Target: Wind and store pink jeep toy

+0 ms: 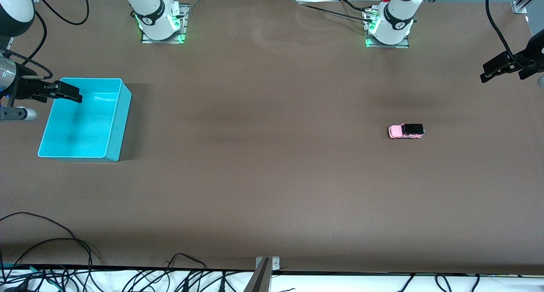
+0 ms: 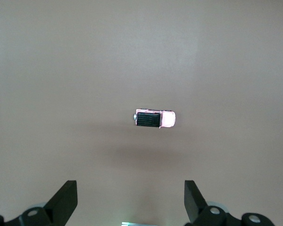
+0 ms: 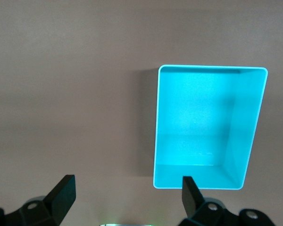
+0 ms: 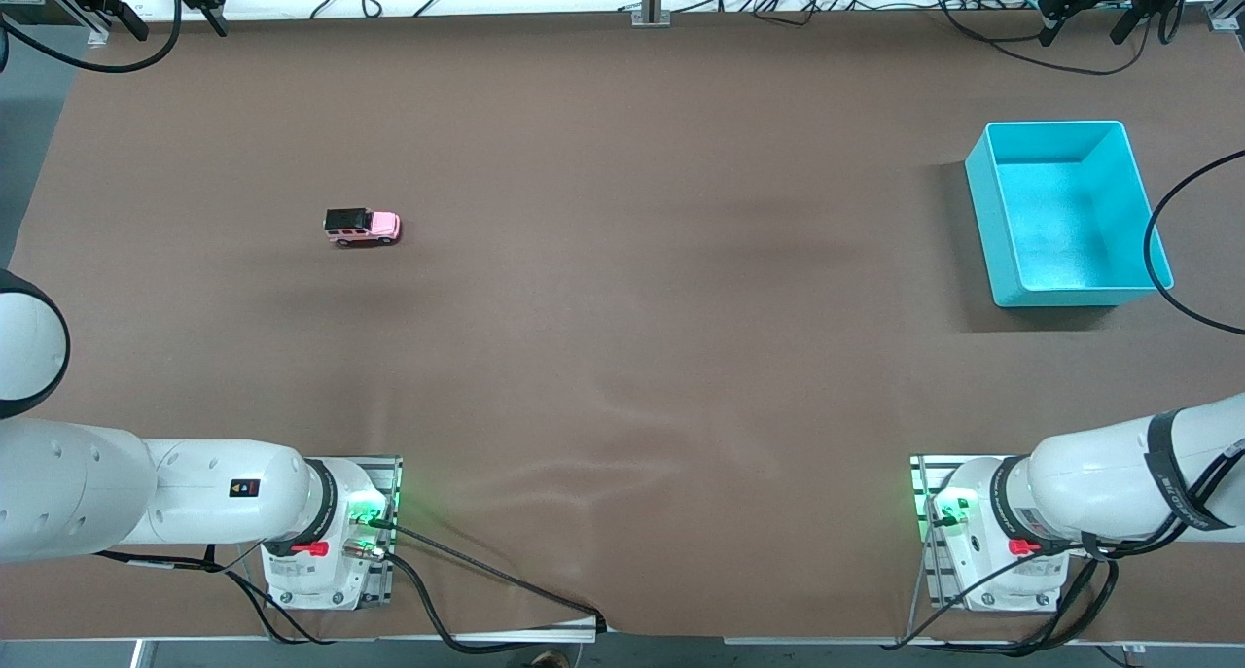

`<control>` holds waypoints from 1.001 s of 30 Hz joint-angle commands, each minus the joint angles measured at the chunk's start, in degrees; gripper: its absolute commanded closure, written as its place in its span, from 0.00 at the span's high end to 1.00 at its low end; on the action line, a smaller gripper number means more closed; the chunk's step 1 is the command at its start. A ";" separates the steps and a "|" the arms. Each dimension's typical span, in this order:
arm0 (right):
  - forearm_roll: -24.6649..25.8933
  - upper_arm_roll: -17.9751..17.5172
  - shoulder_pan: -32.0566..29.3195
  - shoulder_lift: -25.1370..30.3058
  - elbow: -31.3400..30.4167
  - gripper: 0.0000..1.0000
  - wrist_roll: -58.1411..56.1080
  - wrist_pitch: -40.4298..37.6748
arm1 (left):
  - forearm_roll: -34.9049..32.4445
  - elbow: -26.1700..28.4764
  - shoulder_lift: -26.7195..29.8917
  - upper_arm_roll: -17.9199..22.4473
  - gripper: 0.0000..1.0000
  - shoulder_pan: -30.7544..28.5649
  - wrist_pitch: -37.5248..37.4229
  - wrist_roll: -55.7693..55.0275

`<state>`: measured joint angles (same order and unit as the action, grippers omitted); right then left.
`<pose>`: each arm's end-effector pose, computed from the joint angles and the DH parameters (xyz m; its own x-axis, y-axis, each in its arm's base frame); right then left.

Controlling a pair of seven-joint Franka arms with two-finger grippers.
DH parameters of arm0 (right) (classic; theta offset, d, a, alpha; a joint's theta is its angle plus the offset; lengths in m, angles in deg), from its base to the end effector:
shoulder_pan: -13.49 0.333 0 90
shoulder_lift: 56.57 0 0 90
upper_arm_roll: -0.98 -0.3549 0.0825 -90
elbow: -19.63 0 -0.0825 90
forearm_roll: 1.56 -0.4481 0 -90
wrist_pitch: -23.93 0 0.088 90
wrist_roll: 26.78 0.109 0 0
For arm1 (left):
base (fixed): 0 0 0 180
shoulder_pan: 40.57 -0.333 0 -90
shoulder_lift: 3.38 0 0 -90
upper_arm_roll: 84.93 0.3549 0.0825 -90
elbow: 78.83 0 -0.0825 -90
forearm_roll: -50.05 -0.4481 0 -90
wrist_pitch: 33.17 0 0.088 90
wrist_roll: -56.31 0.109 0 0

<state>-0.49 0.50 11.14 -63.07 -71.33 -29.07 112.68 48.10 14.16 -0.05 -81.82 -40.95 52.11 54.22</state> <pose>0.6472 -0.0235 0.5789 0.9884 0.0074 -0.1520 0.0092 -0.9999 0.0115 0.5874 0.0408 0.6619 0.9922 0.0995 -0.0752 0.0972 -0.9947 -0.0336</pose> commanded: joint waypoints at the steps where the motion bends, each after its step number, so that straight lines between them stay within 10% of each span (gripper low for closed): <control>1: 0.68 -0.40 -0.37 0.70 -0.89 1.00 0.36 -0.33 | -0.96 -1.66 -0.61 0.05 1.00 0.21 -1.26 0.95; 30: 0.33 -0.31 -0.55 0.53 -1.15 1.00 0.63 0.64 | -0.96 -1.66 -0.61 0.05 1.00 0.12 -1.26 0.59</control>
<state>-0.49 0.50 11.13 -63.17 -71.42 -29.04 112.80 48.10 14.15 -0.05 -81.81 -40.96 52.11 54.22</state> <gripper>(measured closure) 0.000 0.000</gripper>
